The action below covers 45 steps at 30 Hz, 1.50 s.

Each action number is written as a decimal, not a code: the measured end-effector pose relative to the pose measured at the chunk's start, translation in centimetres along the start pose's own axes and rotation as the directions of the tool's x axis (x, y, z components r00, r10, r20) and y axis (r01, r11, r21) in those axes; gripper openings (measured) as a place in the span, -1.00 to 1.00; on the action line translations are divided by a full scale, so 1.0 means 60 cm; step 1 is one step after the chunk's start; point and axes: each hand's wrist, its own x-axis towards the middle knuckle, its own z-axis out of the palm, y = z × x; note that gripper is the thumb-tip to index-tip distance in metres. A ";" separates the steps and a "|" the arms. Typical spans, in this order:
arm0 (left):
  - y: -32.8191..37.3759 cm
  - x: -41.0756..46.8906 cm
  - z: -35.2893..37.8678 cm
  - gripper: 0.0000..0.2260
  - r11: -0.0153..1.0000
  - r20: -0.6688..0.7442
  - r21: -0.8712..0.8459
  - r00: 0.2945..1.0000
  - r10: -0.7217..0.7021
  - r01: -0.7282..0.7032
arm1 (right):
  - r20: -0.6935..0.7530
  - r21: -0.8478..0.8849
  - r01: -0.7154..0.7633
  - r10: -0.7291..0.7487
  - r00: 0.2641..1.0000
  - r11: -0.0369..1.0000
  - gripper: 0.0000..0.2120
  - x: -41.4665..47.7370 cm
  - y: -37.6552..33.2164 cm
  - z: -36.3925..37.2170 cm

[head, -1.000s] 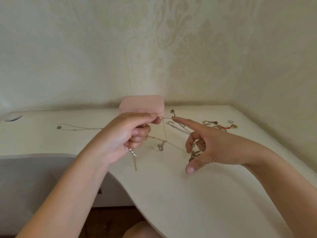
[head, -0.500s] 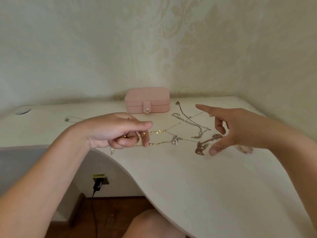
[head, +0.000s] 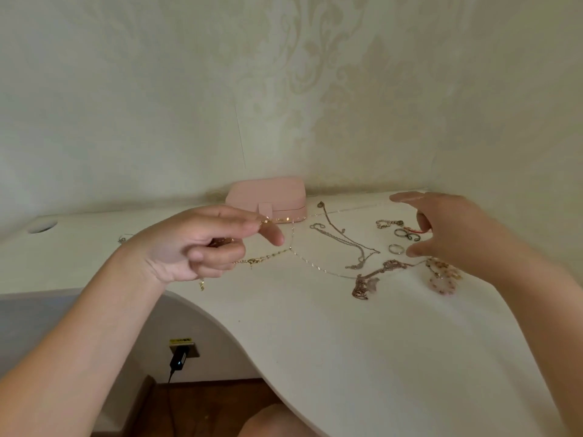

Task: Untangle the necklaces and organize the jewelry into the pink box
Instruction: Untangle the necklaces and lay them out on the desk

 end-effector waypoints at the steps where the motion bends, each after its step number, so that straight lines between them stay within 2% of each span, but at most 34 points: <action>1: 0.001 0.003 0.003 -0.53 0.987 -0.083 0.160 0.996 0.027 -0.014 | -0.029 0.036 0.003 -0.002 1.000 0.999 -0.28 -0.001 0.003 -0.002; 3: 0.002 0.006 -0.003 -0.52 0.952 -0.184 0.307 0.981 0.058 0.001 | -0.086 0.106 0.009 0.000 0.996 0.994 -0.34 -0.003 0.008 -0.006; 5: 0.004 0.010 -0.016 -0.43 0.932 -0.263 0.360 0.963 0.051 0.049 | -0.145 0.195 0.018 0.011 0.989 0.981 -0.38 -0.006 0.008 -0.009; 8: 0.005 0.010 -0.035 -0.37 0.909 -0.380 0.406 0.922 0.078 0.091 | -0.199 0.464 0.023 0.078 0.977 0.886 -0.38 -0.005 0.004 -0.010; 9: 0.003 0.009 -0.040 -0.41 0.896 -0.416 0.433 0.903 0.104 0.097 | -0.189 0.591 0.026 0.107 0.976 0.806 -0.41 -0.005 0.001 -0.011; 11: 0.000 0.012 -0.052 -0.62 0.873 -0.519 0.469 0.841 0.152 0.132 | -0.138 0.821 0.049 0.113 0.984 0.569 -0.52 -0.007 -0.008 -0.016; 13: -0.006 0.018 -0.066 -0.67 0.829 -0.598 0.519 0.781 0.180 0.207 | -0.070 0.933 0.044 0.061 0.996 0.358 -0.58 -0.011 -0.016 -0.021; 14: -0.009 0.020 -0.072 -0.68 0.804 -0.619 0.541 0.764 0.182 0.246 | -0.037 0.952 0.024 0.038 0.999 0.305 -0.61 -0.011 -0.021 -0.023; 15: -0.014 0.022 -0.081 -0.71 0.784 -0.628 0.559 0.756 0.185 0.272 | -0.003 0.955 -0.005 0.028 1.000 0.297 -0.65 -0.011 -0.027 -0.024; 18: -0.025 0.020 -0.106 -0.83 0.754 -0.634 0.592 0.742 0.217 0.285 | 0.098 0.891 -0.107 0.044 0.994 0.442 -0.73 -0.002 -0.041 -0.020; 22: -0.035 0.011 -0.146 -0.93 0.745 -0.683 0.589 0.685 0.253 0.312 | 0.212 0.782 -0.177 0.011 0.977 0.598 -0.78 0.010 -0.057 -0.023; 24: -0.031 0.007 -0.157 -0.96 0.757 -0.690 0.576 0.680 0.250 0.307 | 0.261 0.742 -0.167 -0.050 0.964 0.649 -0.80 0.017 -0.072 -0.033; 28: -0.002 0.001 -0.158 -0.91 0.718 -0.646 0.620 0.724 0.241 0.315 | 0.308 0.656 -0.086 -0.161 0.938 0.750 -0.79 0.046 -0.117 -0.061; 32: 0.050 -0.009 -0.153 -0.85 0.742 -0.575 0.614 0.796 0.187 0.269 | 0.309 0.611 -0.050 -0.180 0.934 0.790 -0.78 0.088 -0.166 -0.102; 37: 0.099 -0.010 -0.135 -0.70 0.823 -0.430 0.558 0.886 0.174 0.109 | 0.337 0.549 -0.020 -0.200 0.920 0.836 -0.81 0.132 -0.220 -0.125; 45: 0.133 -0.015 -0.089 -0.59 0.781 -0.232 0.624 0.950 0.207 -0.018 | 0.446 0.476 -0.022 -0.219 0.868 0.879 -0.76 0.151 -0.261 -0.110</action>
